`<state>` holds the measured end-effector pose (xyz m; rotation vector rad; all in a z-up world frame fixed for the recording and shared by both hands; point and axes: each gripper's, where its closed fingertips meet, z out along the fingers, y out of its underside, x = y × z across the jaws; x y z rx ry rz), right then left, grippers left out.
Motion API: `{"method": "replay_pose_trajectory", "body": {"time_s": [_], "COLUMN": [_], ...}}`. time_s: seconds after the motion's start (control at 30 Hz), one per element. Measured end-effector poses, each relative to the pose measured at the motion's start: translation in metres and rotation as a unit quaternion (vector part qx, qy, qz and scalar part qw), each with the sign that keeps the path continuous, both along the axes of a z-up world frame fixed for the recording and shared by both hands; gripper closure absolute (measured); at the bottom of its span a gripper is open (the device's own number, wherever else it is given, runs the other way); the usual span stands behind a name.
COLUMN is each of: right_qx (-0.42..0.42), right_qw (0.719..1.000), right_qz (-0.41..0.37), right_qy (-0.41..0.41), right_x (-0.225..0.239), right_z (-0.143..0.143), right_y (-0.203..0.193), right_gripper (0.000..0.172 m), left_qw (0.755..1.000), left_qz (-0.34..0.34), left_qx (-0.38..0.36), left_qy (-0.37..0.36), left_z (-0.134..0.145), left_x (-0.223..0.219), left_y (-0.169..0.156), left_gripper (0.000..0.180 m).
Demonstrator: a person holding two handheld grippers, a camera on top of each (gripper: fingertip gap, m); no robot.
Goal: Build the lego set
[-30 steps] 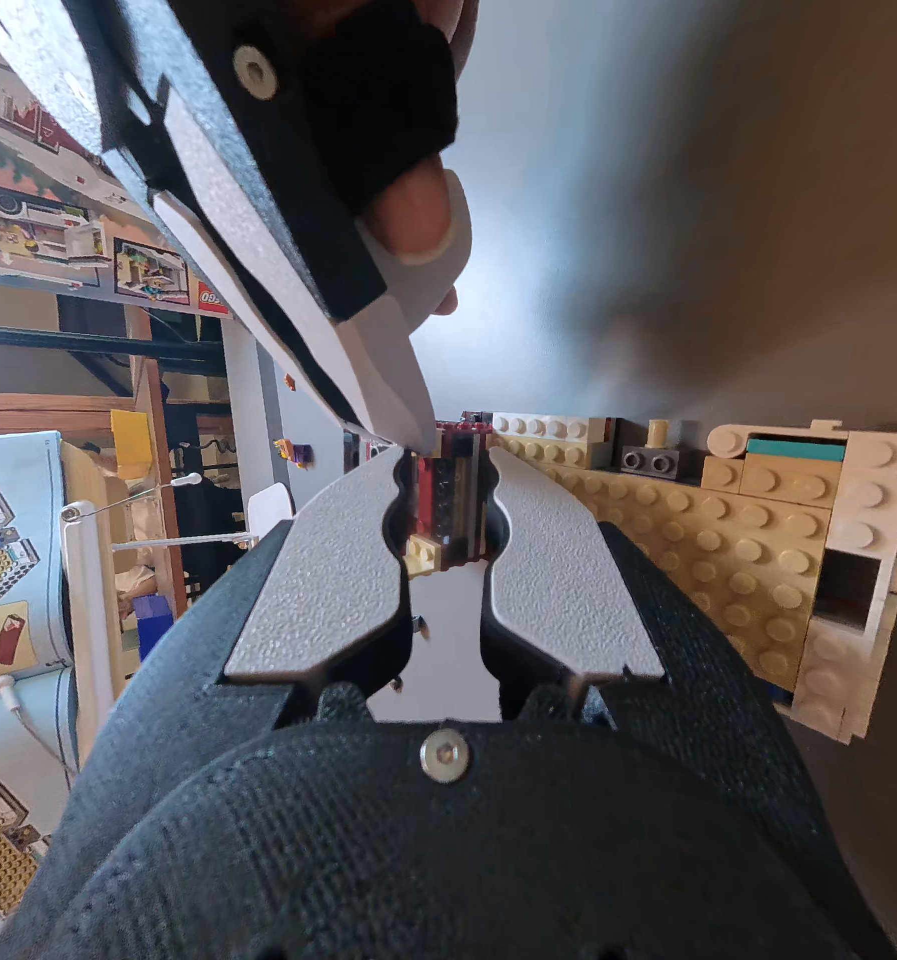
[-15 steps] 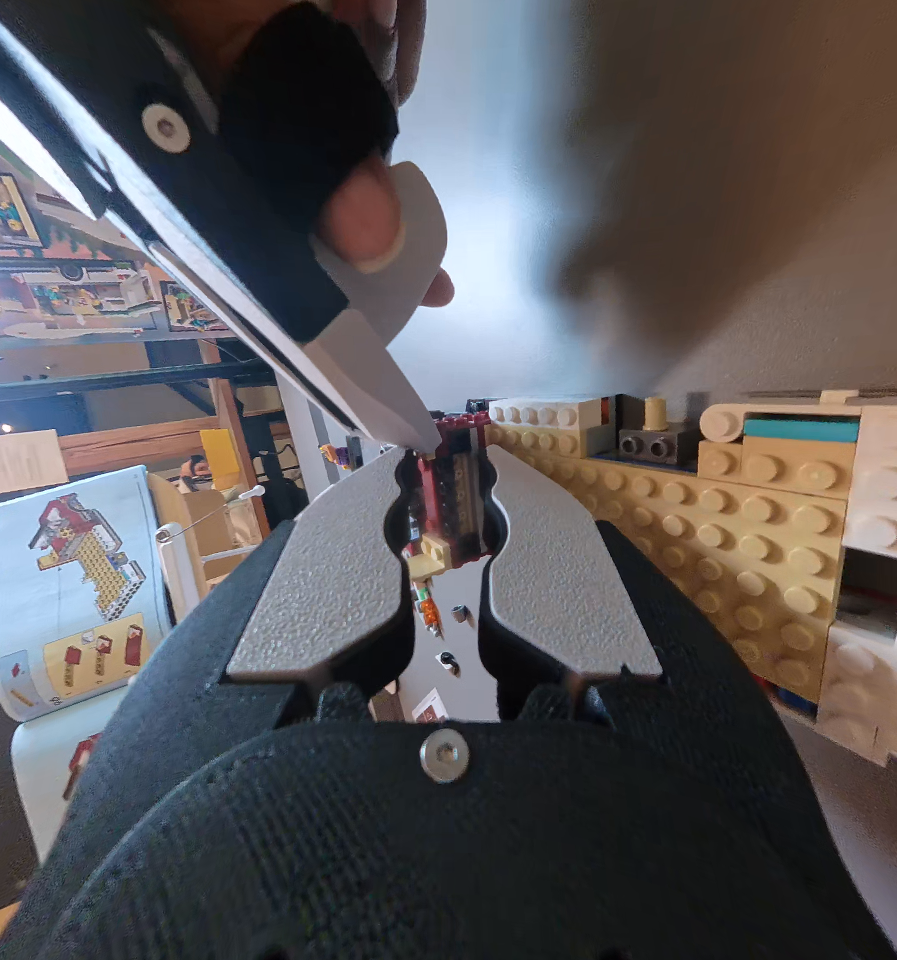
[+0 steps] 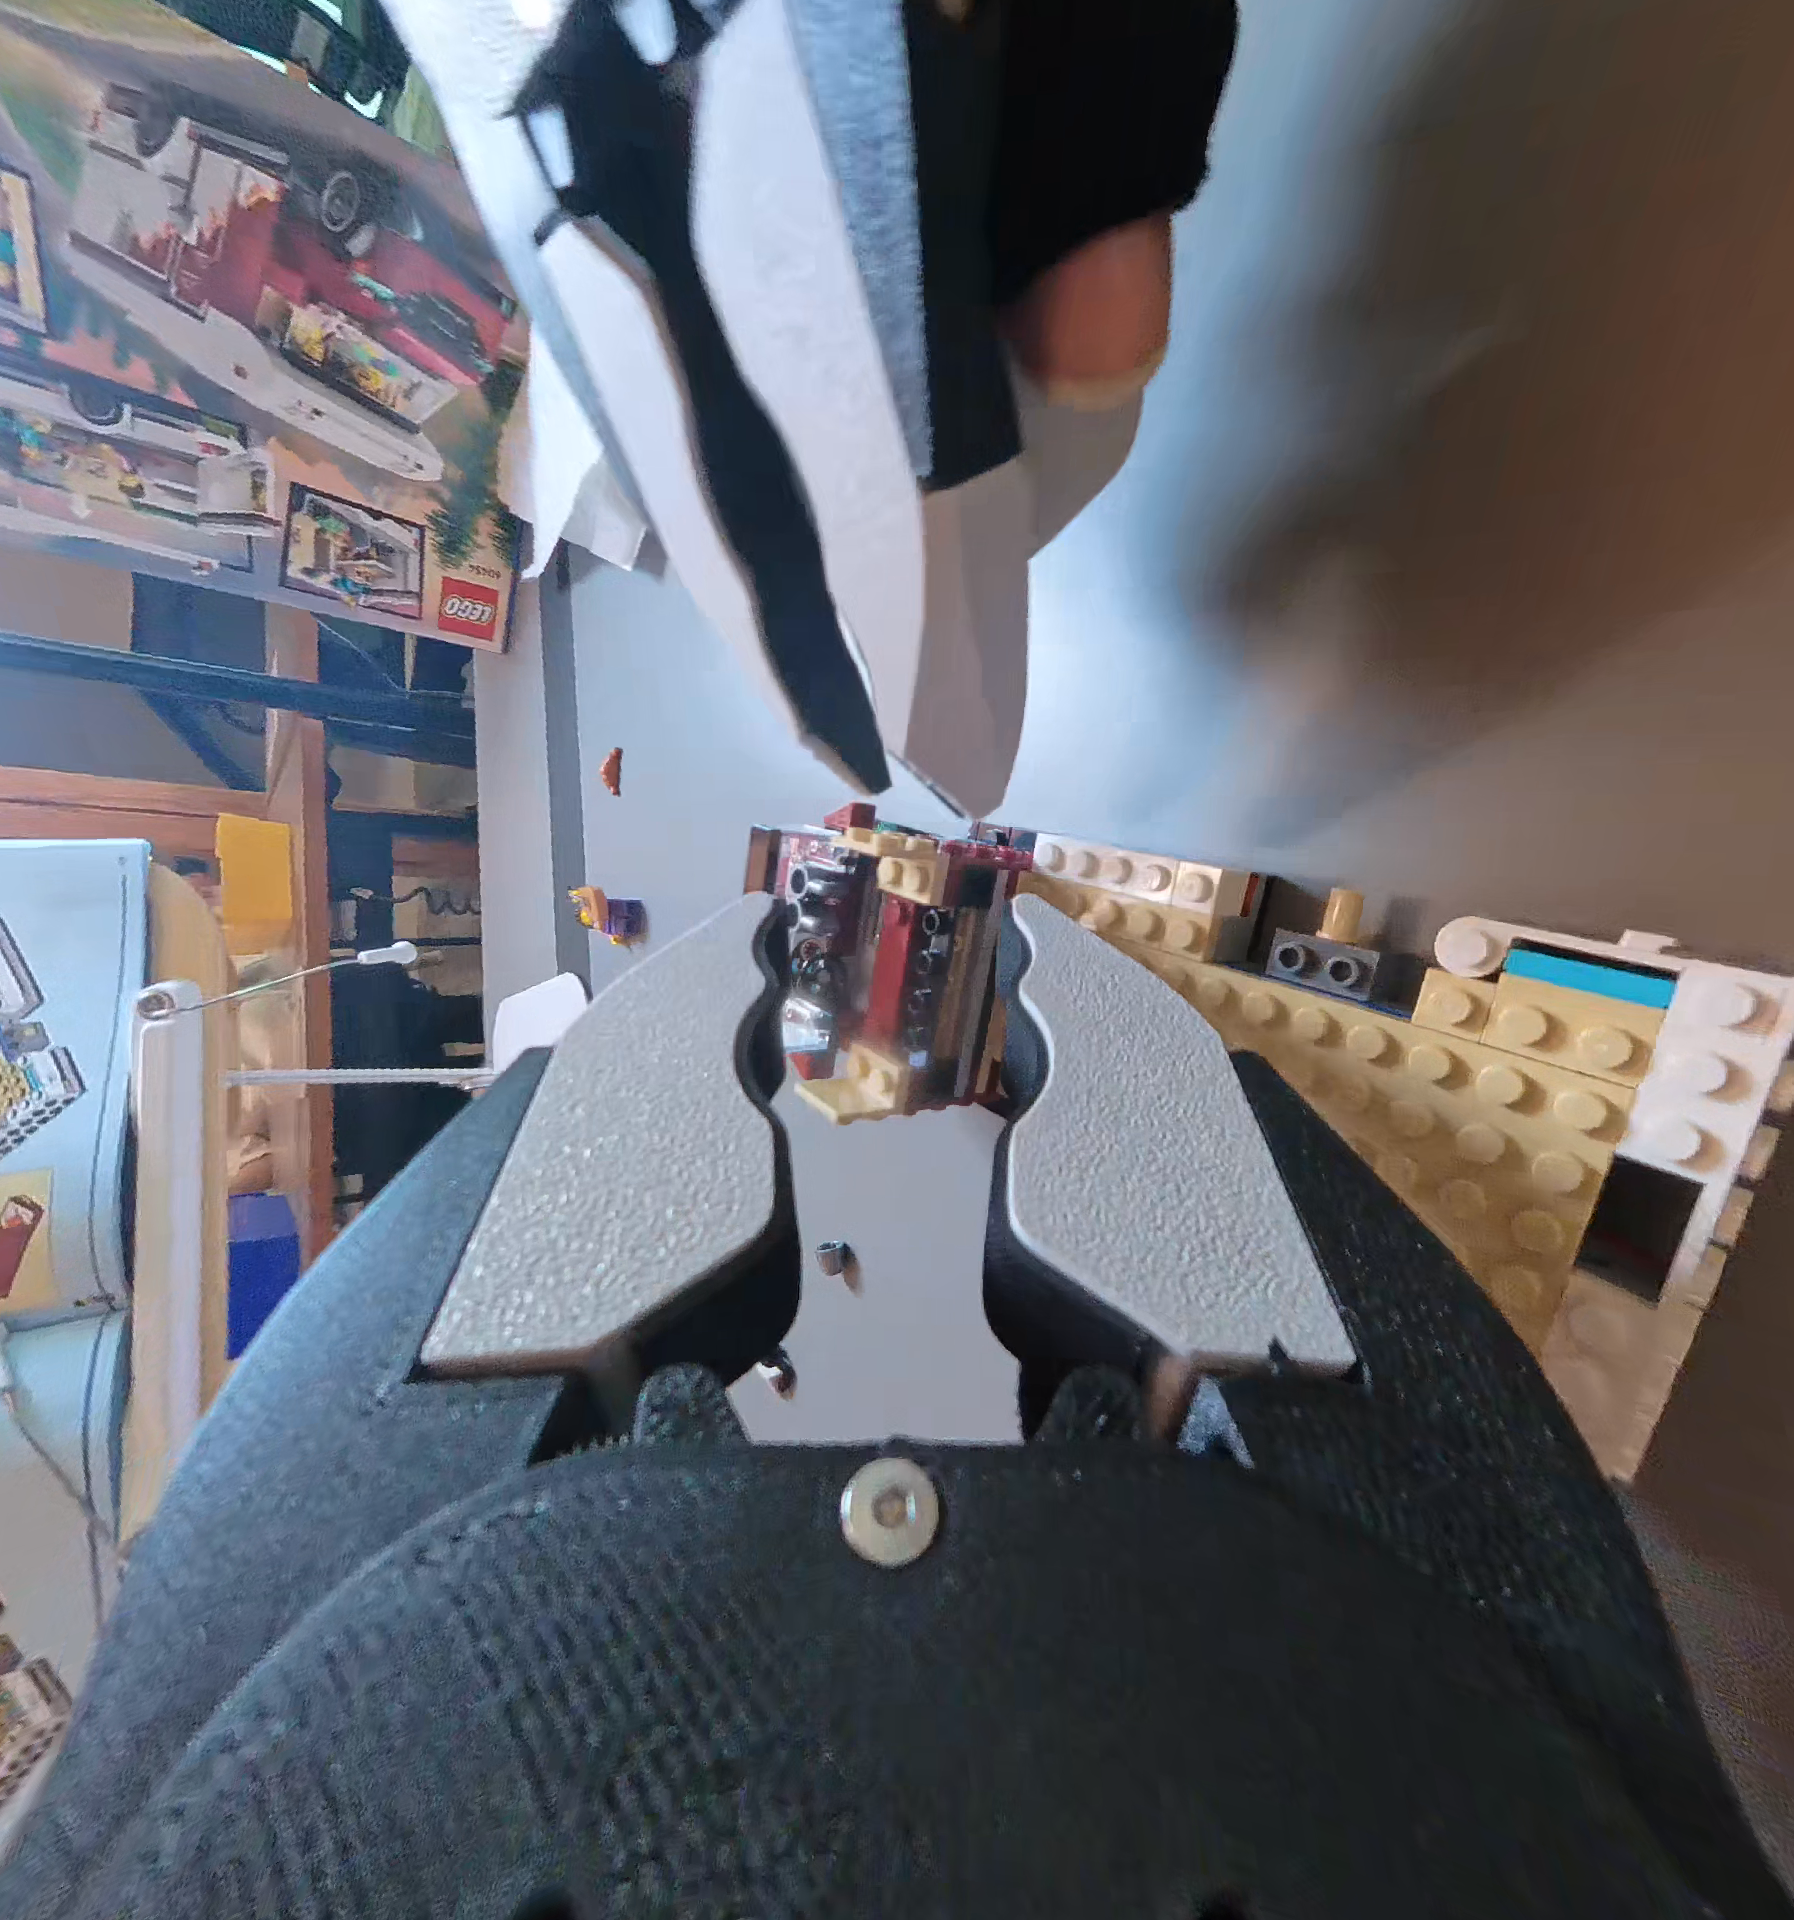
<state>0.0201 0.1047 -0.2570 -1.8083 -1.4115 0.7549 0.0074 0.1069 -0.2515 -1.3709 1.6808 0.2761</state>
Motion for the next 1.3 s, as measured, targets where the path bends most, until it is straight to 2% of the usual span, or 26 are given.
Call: {"method": "replay_pose_trajectory", "body": {"time_s": [0.1,0.2,0.33,0.4,0.47,0.57,0.63,0.93,1.23,1.3], "right_qx": [0.011,0.030,0.019,0.007,0.004,0.007,0.009,-0.015,-0.027,-0.031], "right_qw": [1.000,0.999,1.000,0.999,0.999,0.999,0.999,1.000,0.999,0.999], "right_qz": [-0.007,-0.011,-0.025,-0.033,-0.036,-0.034,-0.031,-0.015,0.012,0.013], "right_qy": [0.006,-0.002,0.000,0.010,0.018,0.012,-0.001,-0.018,-0.012,0.010], "right_x": [0.004,0.004,-0.002,-0.006,-0.009,-0.014,-0.016,-0.017,-0.020,-0.019], "right_z": [0.004,0.004,0.000,0.001,0.003,0.003,0.001,-0.001,-0.001,0.002], "right_y": [-0.001,-0.004,-0.001,0.002,0.005,0.007,0.008,0.007,0.006,0.004], "right_gripper": [0.148,0.148,0.148,0.148,0.148,0.150,0.153,0.155,0.155,0.147], "left_qw": [0.998,0.983,0.929,0.903,0.888,0.879,0.879,0.867,0.862,0.861], "left_qz": [0.005,0.033,0.090,0.103,0.109,0.104,0.099,0.077,0.072,0.073], "left_qx": [-0.033,-0.115,-0.258,-0.311,-0.342,-0.372,-0.385,-0.409,-0.417,-0.420], "left_qy": [-0.045,-0.139,-0.251,-0.277,-0.287,-0.281,-0.262,-0.274,-0.278,-0.278], "left_z": [0.007,0.010,0.000,-0.007,-0.012,-0.022,-0.031,-0.032,-0.032,-0.032], "left_x": [-0.006,-0.019,-0.040,-0.047,-0.051,-0.049,-0.046,-0.039,-0.038,-0.040], "left_y": [-0.006,-0.013,-0.023,-0.032,-0.039,-0.050,-0.056,-0.067,-0.068,-0.068], "left_gripper": [0.141,0.140,0.132,0.128,0.126,0.124,0.124,0.140,0.137,0.135]}}
